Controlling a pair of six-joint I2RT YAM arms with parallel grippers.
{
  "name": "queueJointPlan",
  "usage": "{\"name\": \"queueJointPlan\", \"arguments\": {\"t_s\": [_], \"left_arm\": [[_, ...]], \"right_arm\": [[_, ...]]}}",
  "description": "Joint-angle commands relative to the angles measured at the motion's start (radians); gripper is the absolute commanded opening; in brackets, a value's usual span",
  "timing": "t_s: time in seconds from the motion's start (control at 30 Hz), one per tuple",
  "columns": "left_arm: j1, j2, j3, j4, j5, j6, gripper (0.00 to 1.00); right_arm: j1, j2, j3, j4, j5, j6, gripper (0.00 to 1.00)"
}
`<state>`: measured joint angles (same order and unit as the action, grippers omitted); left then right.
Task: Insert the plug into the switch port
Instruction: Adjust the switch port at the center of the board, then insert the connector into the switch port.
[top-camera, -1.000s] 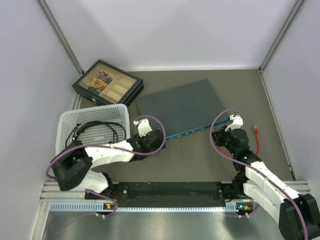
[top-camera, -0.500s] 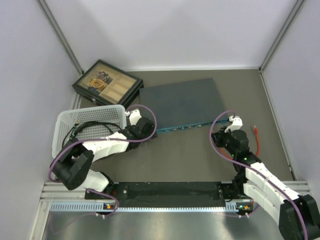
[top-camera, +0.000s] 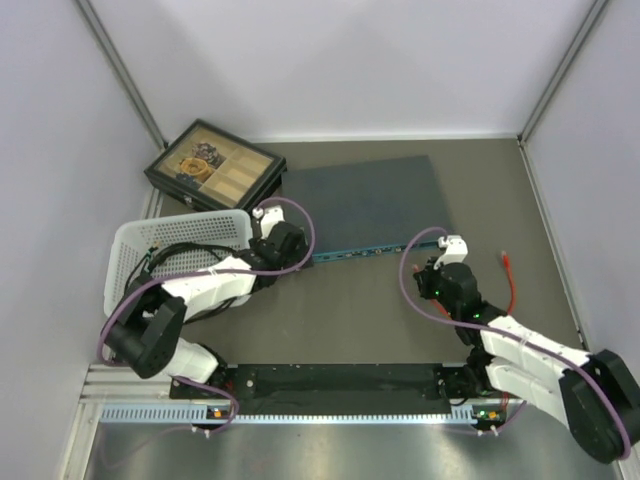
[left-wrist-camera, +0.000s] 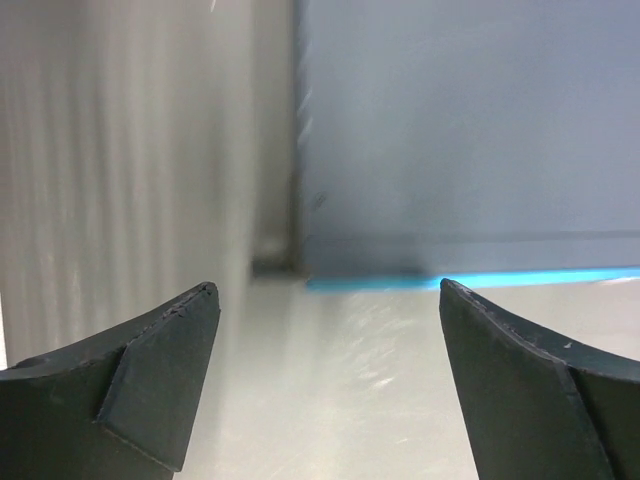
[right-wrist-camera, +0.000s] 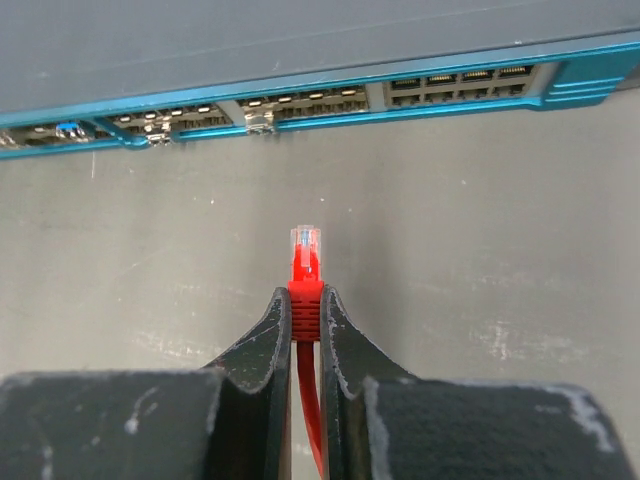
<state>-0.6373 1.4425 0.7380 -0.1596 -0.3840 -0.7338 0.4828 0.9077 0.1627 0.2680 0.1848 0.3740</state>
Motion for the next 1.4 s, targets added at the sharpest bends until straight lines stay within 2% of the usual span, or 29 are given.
{"name": "queueJointPlan", "arguments": {"t_s": [0.0, 0.13, 0.37, 0.47, 0.7, 0.9, 1.37], "left_arm": [[0.016, -0.131, 0.029, 0.228, 0.022, 0.123, 0.96], [0.014, -0.160, -0.012, 0.333, 0.108, 0.236, 0.99], [0.002, -0.146, -0.089, 0.454, 0.226, 0.269, 0.99], [-0.012, -0.172, -0.143, 0.517, 0.218, 0.304, 0.99], [-0.022, -0.218, -0.199, 0.560, 0.186, 0.341, 0.99], [-0.025, -0.248, -0.241, 0.575, 0.120, 0.353, 0.99], [-0.048, -0.252, -0.241, 0.560, 0.062, 0.379, 0.99]], "right_arm": [[0.083, 0.072, 0.009, 0.180, 0.211, -0.044, 0.00], [0.108, 0.187, 0.046, 0.194, 0.312, -0.038, 0.00], [0.106, 0.252, 0.086, 0.204, 0.384, -0.018, 0.00], [0.105, 0.284, 0.094, 0.255, 0.404, -0.024, 0.00], [0.040, 0.341, 0.095, 0.378, 0.326, -0.072, 0.00], [0.023, 0.376, 0.113, 0.393, 0.288, -0.080, 0.00], [-0.013, 0.448, 0.204, 0.278, 0.289, -0.035, 0.00]]}}
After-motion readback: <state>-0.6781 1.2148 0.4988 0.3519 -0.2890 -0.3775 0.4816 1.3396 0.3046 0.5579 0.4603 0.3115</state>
